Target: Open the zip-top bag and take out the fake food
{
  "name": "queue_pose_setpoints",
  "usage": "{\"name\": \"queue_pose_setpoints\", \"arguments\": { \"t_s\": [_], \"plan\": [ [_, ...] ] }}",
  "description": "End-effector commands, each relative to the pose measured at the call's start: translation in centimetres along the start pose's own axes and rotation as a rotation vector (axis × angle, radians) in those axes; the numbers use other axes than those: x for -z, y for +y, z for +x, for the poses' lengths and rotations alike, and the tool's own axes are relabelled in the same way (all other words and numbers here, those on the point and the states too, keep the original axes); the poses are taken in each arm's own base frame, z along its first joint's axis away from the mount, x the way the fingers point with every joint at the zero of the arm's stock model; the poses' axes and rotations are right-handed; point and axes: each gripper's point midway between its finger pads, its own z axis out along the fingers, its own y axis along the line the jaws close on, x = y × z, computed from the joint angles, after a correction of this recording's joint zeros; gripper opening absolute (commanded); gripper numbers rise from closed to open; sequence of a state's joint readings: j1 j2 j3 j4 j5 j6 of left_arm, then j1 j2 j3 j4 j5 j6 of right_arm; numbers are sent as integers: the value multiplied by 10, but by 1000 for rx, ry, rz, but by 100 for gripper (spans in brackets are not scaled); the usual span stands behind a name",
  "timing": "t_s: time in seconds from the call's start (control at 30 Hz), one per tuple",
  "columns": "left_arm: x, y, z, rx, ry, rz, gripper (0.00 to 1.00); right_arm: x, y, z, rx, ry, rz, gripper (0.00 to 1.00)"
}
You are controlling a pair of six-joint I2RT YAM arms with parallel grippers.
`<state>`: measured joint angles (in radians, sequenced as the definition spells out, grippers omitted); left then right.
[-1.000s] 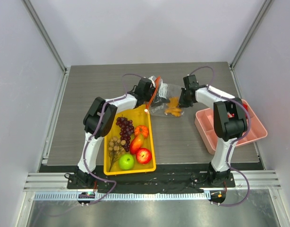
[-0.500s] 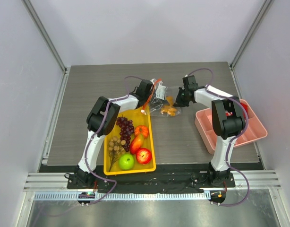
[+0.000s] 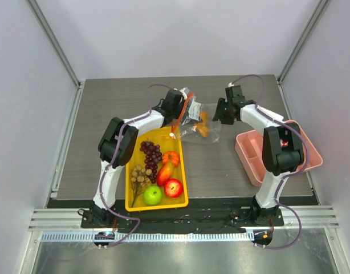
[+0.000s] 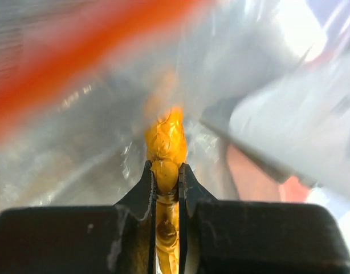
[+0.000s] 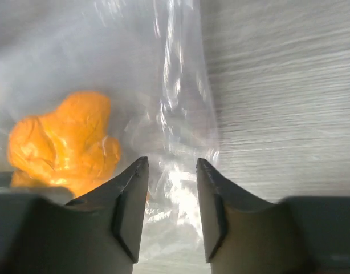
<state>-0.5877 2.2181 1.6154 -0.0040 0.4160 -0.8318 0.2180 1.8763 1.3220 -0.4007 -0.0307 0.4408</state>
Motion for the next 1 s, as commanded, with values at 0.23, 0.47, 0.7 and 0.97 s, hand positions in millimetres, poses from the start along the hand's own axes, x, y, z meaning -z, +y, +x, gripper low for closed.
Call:
{"name": "queue_pose_setpoints", "arguments": {
  "t_s": [0.23, 0.47, 0.7, 0.97],
  "plan": [
    [61, -45, -43, -68, -45, 26, 0, 75, 36, -74, -39, -197, -222, 72],
    [74, -42, -55, -134, -156, -103, 0, 126, 106, -78, 47, -281, -475, 96],
    [85, -43, -61, -247, -146, -246, 0, 136, 130, -84, 37, -298, -601, 100],
    [82, -50, -64, -251, -133, -233, 0, 146, 152, -66, 90, -320, -692, 100]
  ]
}}
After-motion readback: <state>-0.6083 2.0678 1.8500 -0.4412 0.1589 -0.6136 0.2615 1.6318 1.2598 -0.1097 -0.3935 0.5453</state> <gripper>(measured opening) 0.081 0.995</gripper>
